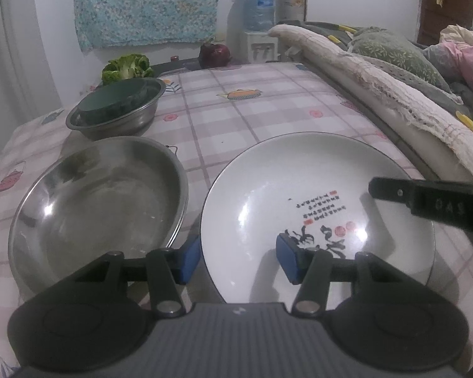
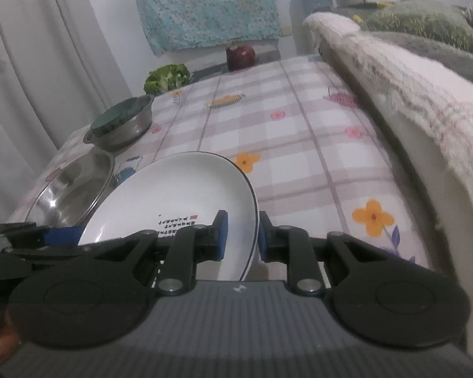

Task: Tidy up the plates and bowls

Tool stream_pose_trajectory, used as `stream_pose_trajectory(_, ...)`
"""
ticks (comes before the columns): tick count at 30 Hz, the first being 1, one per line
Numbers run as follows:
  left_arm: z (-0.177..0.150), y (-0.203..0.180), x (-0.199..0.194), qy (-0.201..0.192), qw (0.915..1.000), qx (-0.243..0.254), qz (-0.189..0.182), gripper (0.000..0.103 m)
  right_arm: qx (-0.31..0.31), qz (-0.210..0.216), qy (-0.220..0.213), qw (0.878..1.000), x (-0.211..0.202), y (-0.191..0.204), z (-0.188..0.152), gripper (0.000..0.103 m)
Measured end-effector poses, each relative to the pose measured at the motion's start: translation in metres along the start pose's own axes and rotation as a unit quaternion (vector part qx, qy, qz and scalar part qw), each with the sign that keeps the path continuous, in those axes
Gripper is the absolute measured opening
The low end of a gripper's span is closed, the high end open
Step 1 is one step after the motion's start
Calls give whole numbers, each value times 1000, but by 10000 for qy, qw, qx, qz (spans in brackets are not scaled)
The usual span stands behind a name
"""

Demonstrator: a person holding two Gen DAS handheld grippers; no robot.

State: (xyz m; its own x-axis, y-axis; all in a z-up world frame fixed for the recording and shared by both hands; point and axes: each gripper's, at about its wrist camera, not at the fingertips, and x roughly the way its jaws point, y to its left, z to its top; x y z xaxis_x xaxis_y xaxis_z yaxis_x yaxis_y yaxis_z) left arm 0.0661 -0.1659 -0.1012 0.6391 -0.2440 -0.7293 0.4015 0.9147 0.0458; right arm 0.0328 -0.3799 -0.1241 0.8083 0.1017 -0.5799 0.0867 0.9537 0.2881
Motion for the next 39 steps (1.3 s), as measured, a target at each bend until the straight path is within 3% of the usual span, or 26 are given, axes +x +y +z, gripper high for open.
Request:
stream_pose_trajectory(8,-1,-5,2,-88,9998,153,8,54,30,-45,25,10000,16,-9,2,18)
stream_pose_trajectory(26,-4,0,12,-42,9993,-198,-306,63,102,140,-100,9998,9,-12,-17,23)
stream_pose_trajectory(39,-2,-2,9,24,9996,-228,-183,64,27,-21,-164,9999,5,-4,-17,25)
